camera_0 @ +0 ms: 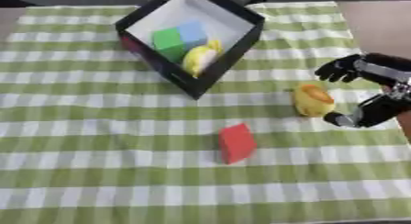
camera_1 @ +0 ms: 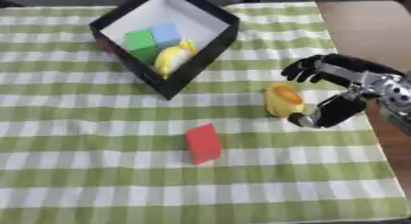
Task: Pick up objects on the table and place them in the box.
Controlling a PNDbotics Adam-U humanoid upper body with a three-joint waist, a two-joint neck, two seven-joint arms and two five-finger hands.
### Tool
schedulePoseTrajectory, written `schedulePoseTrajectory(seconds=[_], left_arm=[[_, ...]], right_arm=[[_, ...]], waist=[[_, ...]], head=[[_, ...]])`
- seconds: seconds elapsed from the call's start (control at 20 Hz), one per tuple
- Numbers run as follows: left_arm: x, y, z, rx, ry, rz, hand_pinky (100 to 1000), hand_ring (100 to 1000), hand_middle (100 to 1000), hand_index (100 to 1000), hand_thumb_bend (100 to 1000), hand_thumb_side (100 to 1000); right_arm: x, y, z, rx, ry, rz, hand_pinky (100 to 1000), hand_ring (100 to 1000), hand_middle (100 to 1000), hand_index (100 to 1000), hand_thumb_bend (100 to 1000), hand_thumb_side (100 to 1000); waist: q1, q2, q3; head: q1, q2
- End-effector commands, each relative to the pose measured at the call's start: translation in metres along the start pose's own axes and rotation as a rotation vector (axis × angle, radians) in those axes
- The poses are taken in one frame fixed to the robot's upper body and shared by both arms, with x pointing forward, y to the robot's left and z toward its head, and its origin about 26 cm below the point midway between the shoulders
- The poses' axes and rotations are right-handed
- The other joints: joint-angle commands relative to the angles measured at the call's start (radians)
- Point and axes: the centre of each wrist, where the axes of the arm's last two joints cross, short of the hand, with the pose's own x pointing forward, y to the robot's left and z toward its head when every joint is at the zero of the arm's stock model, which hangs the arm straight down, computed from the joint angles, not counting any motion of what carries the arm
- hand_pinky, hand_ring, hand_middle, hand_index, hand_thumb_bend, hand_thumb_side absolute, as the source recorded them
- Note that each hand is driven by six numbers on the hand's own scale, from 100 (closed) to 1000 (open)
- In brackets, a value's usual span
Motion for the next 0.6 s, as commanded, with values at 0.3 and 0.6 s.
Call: schedulePoseTrajectory(seconds=[0.3, 0.6], left_arm=[[0.006, -0.002, -0.002, -0.011, -0.023, 0.016, 859, 791, 782, 856, 251, 768], [0.007, -0.003, -0.001, -0.02, -0.021, 0.025, 862, 793, 784, 858, 243, 779]], right_arm=[[-0.01, 0.0, -0.006, 0.001, 0.029, 0.044, 851, 844, 790, 869, 424, 170], [-0.017, 0.002, -0.013, -0.013, 0.056, 0.058, 850, 838, 783, 861, 415, 159]], waist=[[0.004, 0.022, 0.012], [0.007, 0.031, 0.017]], head=[[-0.01, -0.02], [-0.017, -0.028]])
